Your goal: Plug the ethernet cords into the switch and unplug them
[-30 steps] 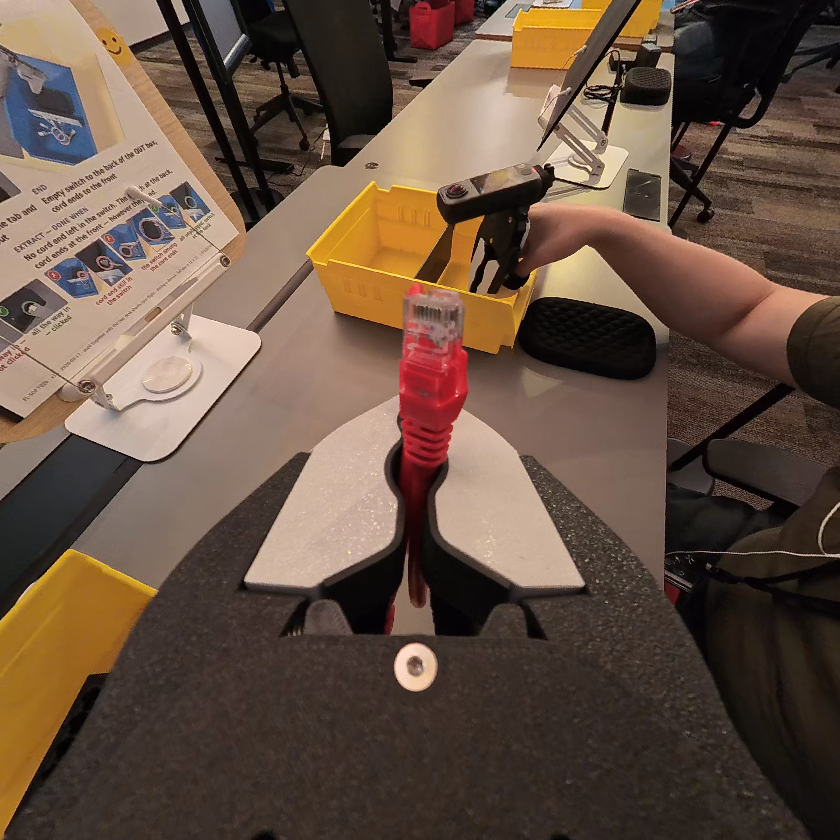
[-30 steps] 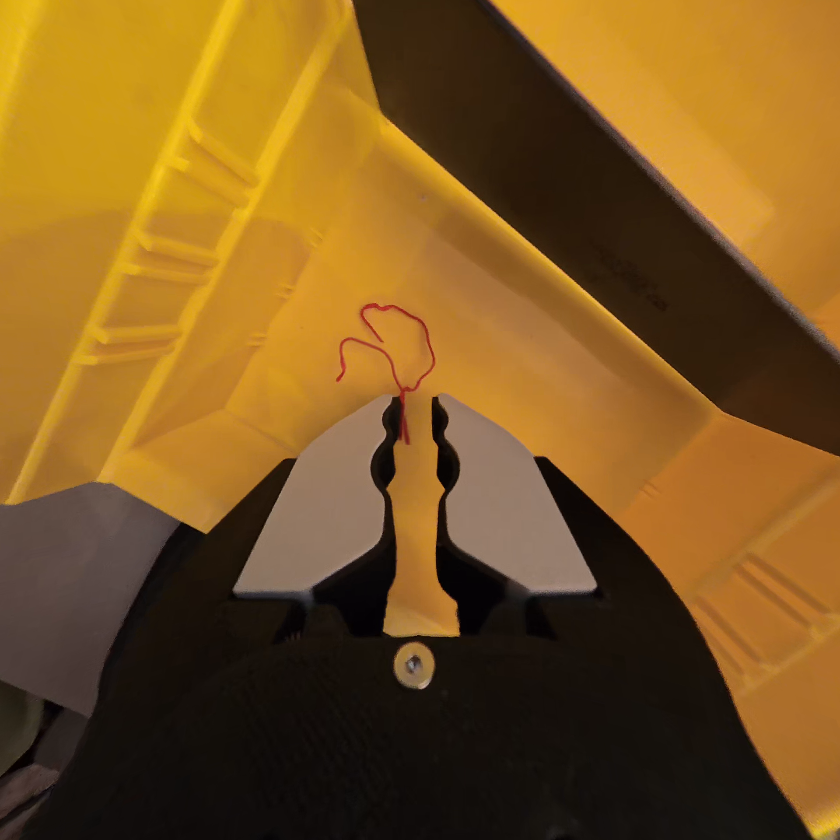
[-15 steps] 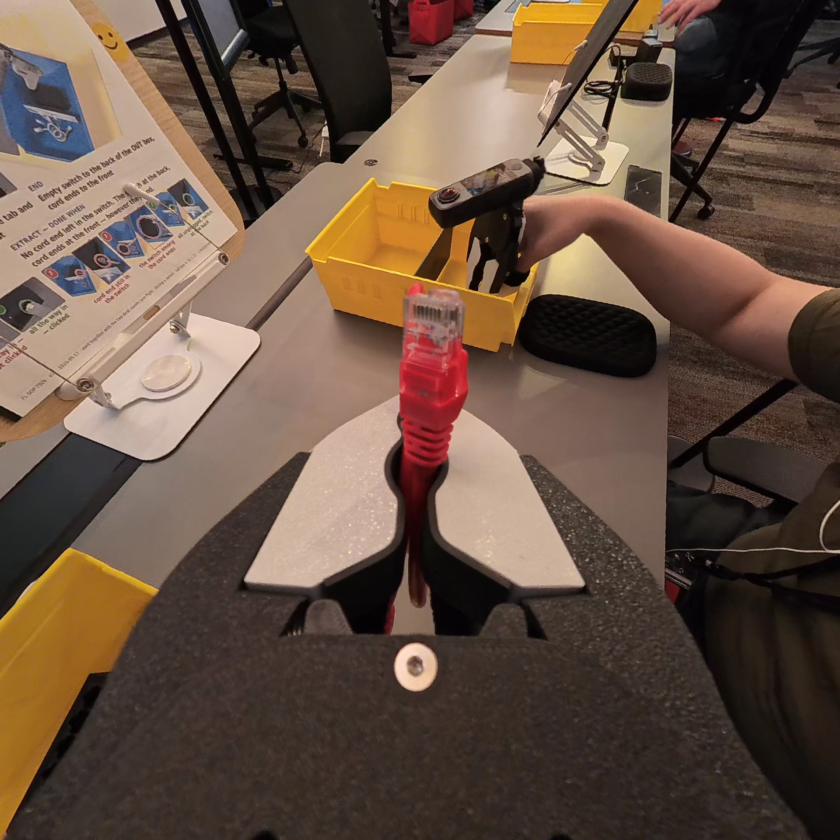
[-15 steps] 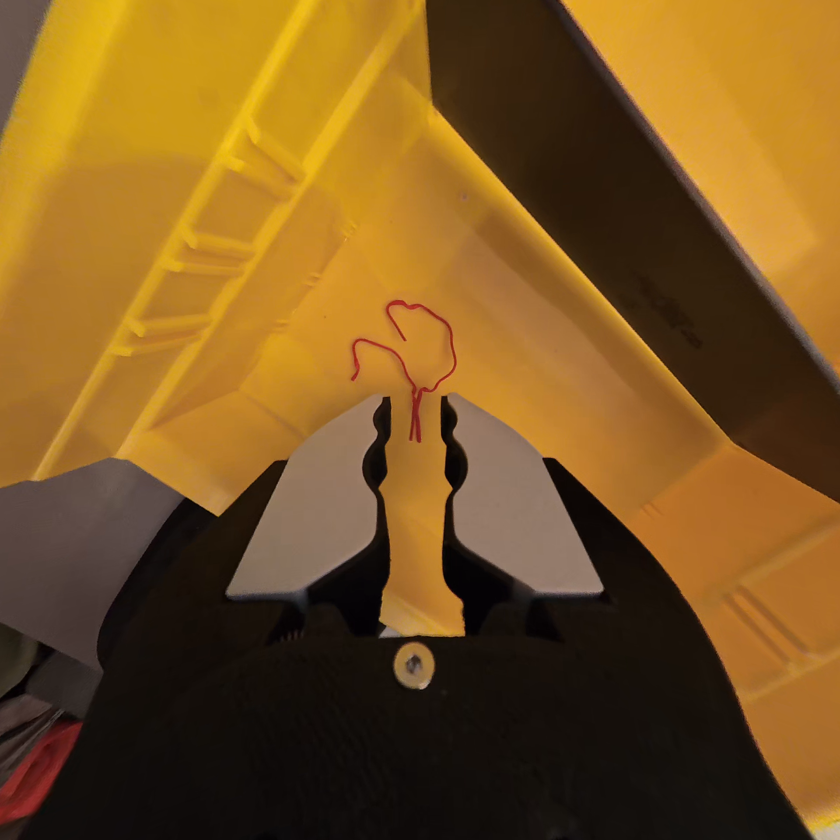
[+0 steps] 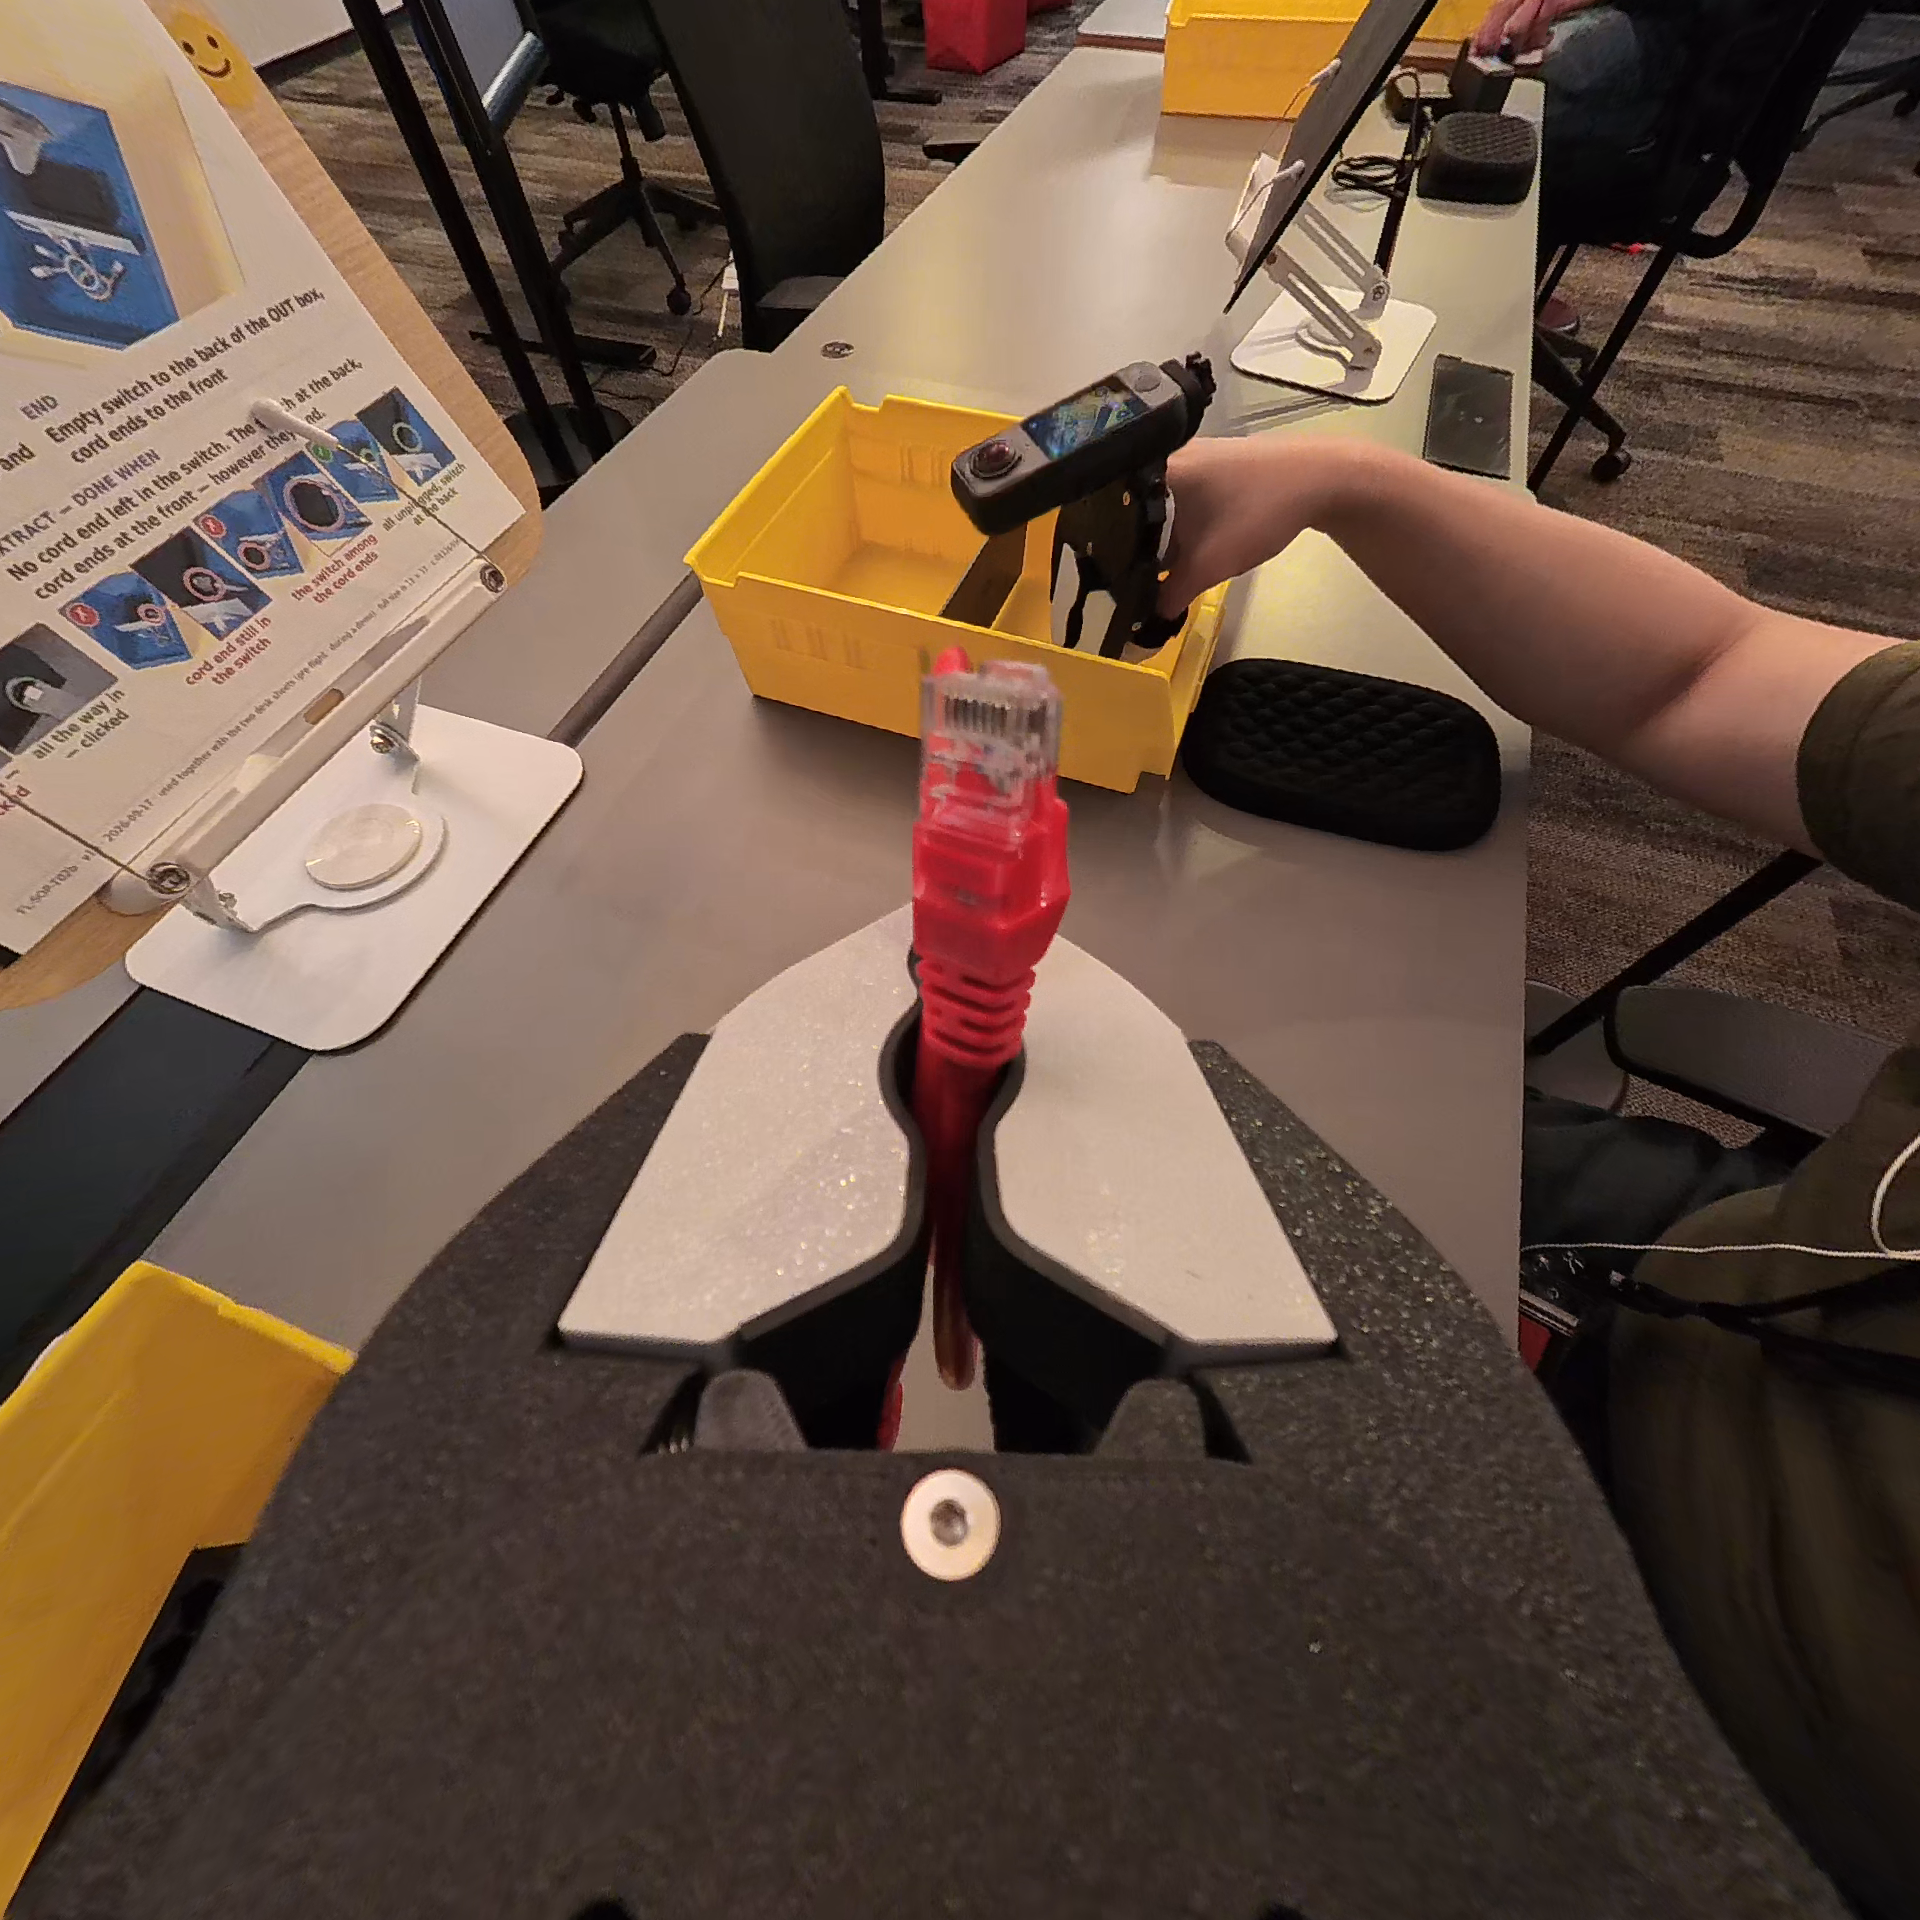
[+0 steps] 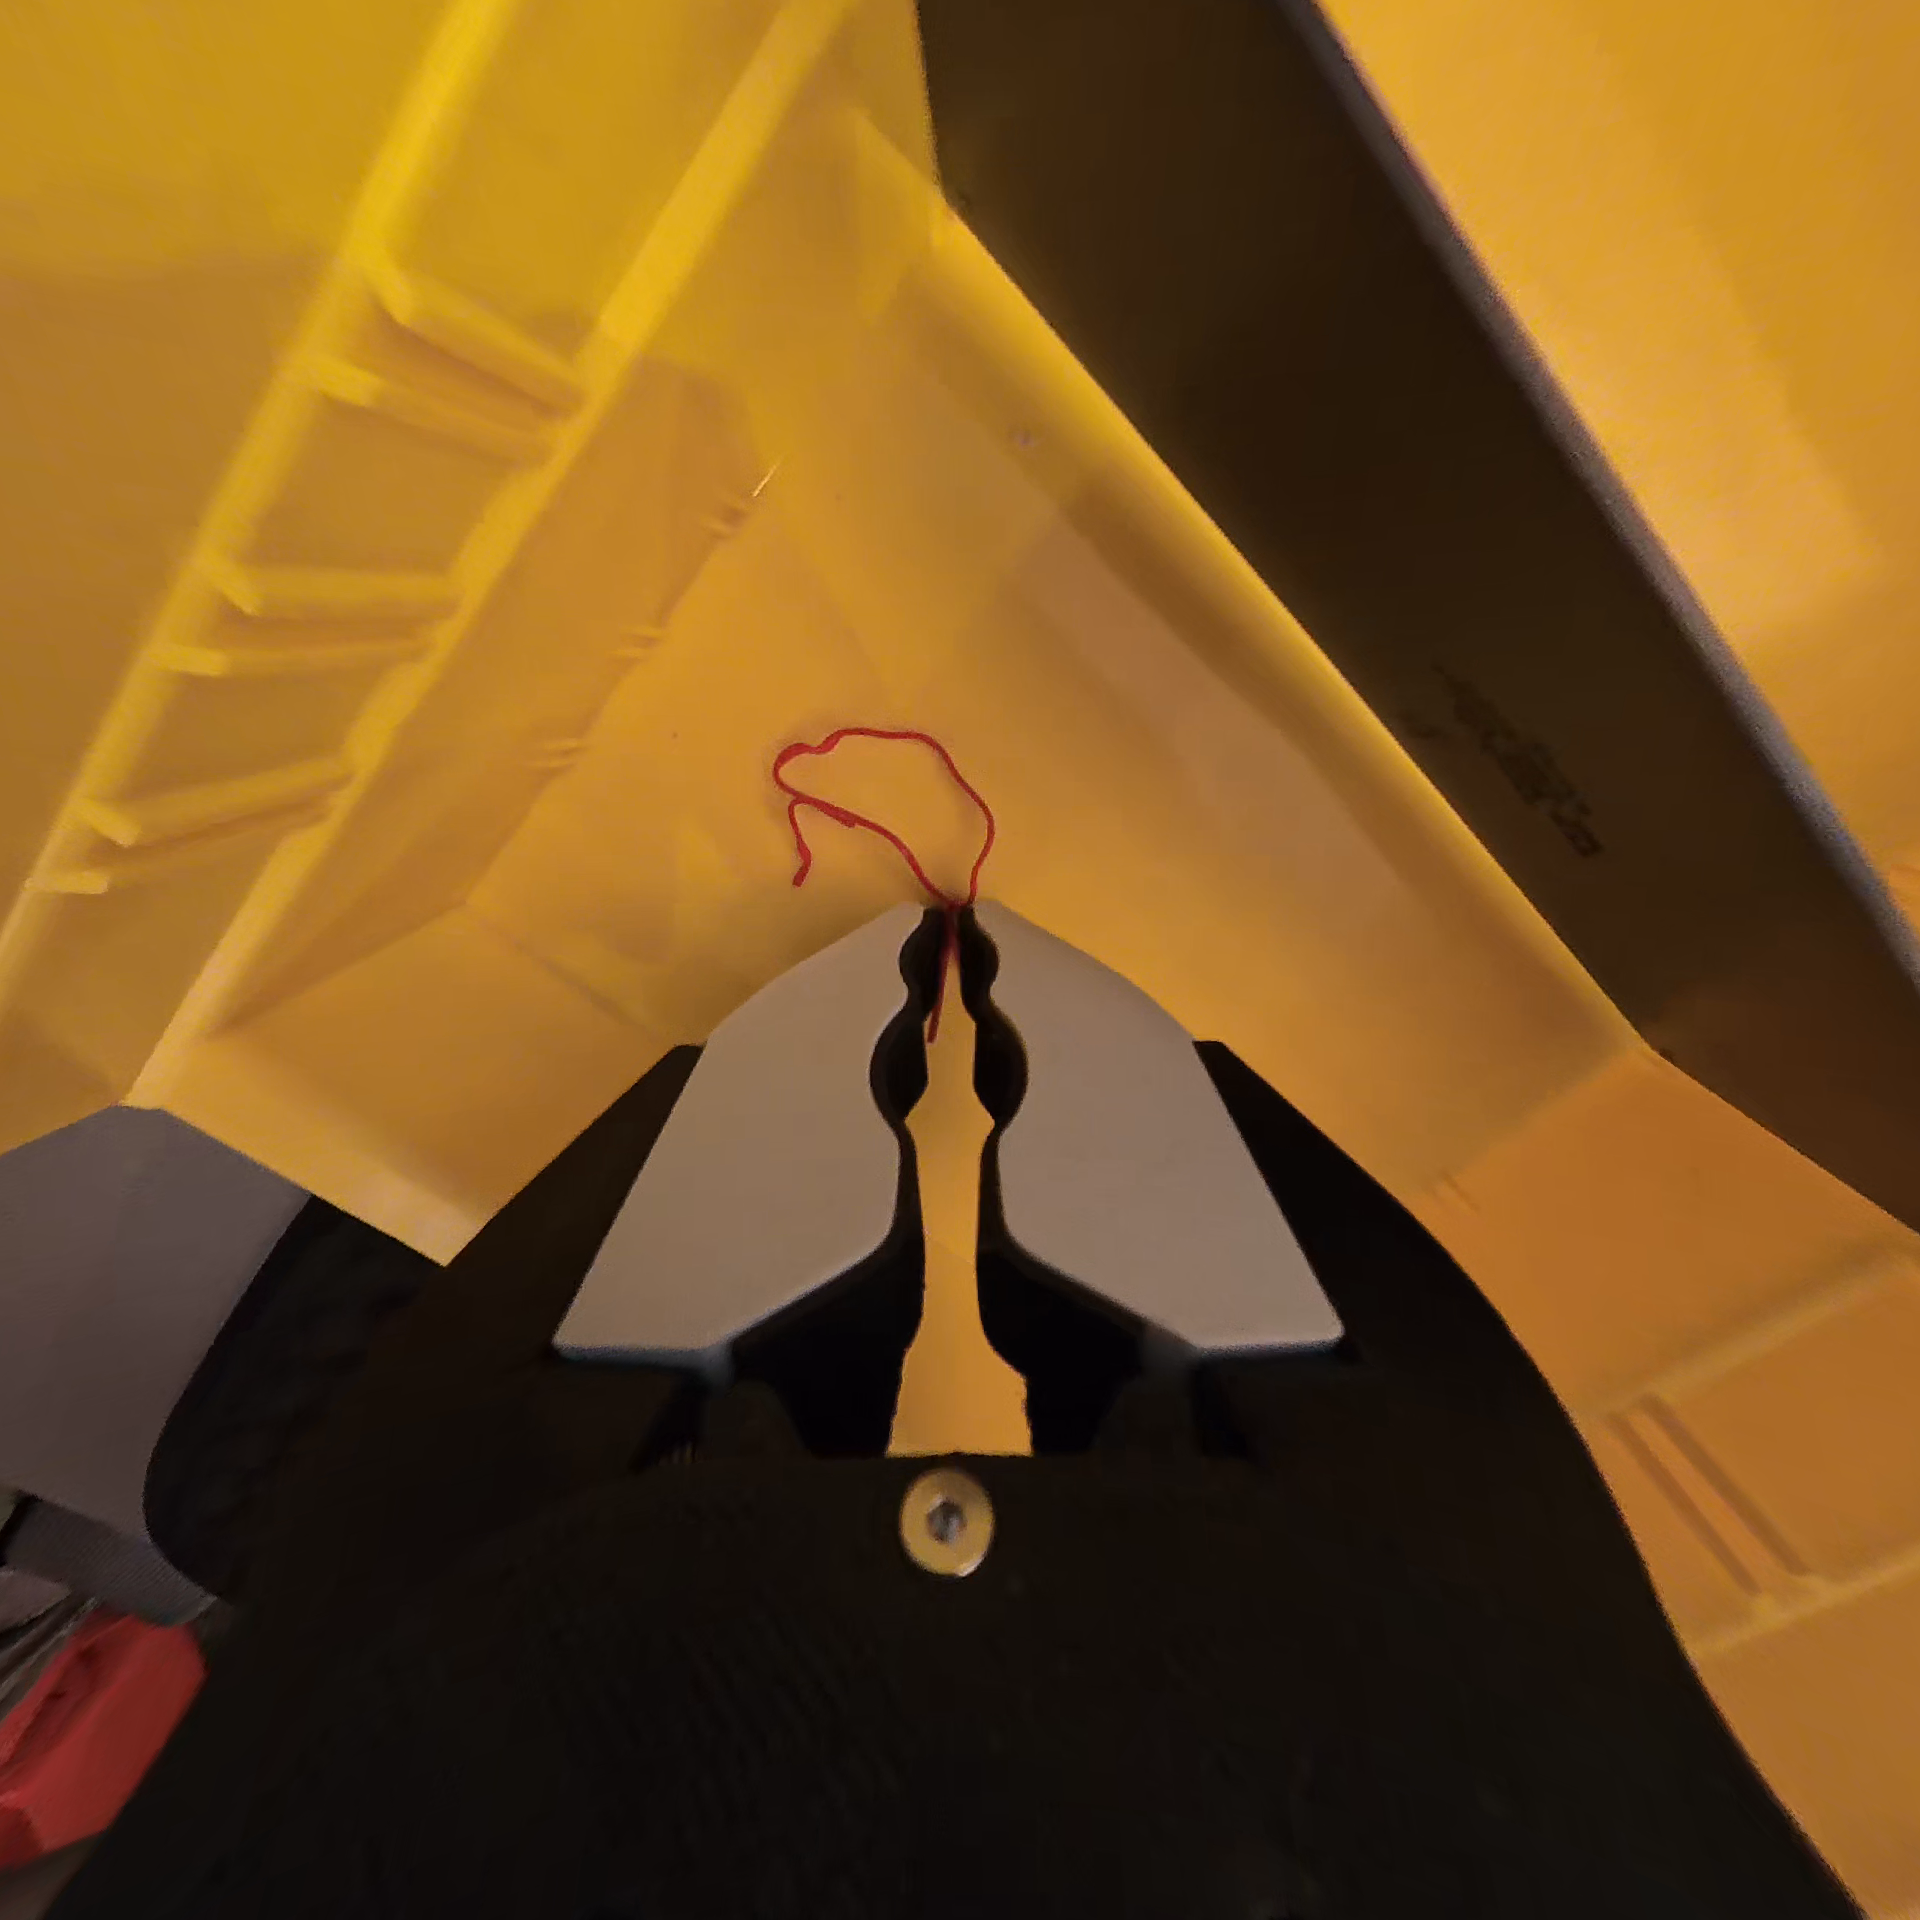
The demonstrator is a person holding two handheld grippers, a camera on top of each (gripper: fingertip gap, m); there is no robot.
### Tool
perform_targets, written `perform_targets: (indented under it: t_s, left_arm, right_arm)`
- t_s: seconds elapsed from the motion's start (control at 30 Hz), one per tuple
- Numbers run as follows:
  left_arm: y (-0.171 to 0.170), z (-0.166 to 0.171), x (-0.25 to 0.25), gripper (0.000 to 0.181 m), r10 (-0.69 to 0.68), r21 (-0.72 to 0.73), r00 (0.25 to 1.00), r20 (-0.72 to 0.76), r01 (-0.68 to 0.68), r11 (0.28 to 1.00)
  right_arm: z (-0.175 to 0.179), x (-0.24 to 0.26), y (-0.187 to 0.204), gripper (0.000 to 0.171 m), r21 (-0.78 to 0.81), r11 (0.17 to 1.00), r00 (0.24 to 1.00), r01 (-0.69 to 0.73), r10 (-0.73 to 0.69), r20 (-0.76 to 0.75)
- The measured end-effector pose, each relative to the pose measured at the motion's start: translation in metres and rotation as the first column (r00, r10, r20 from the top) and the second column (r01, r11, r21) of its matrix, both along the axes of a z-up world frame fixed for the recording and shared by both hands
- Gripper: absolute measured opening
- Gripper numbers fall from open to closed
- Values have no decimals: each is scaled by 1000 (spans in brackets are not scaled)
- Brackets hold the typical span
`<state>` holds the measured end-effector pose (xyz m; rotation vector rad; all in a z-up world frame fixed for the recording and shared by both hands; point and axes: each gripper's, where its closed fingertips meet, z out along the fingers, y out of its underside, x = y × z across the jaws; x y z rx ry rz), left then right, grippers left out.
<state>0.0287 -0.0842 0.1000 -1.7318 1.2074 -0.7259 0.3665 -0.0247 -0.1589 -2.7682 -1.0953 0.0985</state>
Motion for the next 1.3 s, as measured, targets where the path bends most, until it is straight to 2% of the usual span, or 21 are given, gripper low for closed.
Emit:
perform_targets:
  t_s: [0.13, 0.3, 0.63, 0.8, 0.9, 1.07, 1.17, 1.3]
  left_arm:
    - [-1, 2, -1, 0, 3, 7, 1000, 5, -3, 1000]
    - [0, 8, -7, 0, 20, 22, 999, 27, -21, 1000]
    - [3, 29, -38, 0, 117, 78, 989, 87, -123, 989]
    - [1, 38, -48, 0, 136, 99, 984, 112, -148, 984]
    - [0, 44, -59, 0, 173, 121, 976, 129, -189, 974]
    - [3, 61, -100, 0, 334, 187, 926, 174, -364, 912]
    - [0, 72, -125, 0, 402, 206, 888, 225, -446, 871]
    - [-9, 83, -143, 0, 392, 195, 869, 301, -458, 867]
  right_arm:
    - [5, 1, 3, 4, 44, 999, 999, 15, -13, -50]
    - [43, 0, 3, 4, 176, 983, 986, 53, -23, -168]
    - [89, 17, -4, 4, 366, 922, 981, 123, -56, -188]
    - [118, 5, -5, 4, 456, 879, 972, 142, -36, -234]
    - [142, -19, -8, 4, 534, 836, 963, 127, 26, -269]
    - [175, -105, -18, 4, 621, 784, 916, 17, 237, -323]
    - [179, -163, -23, 4, 641, 763, 888, -88, 352, -296]
    - [176, -228, -27, 4, 635, 748, 848, -195, 453, -274]
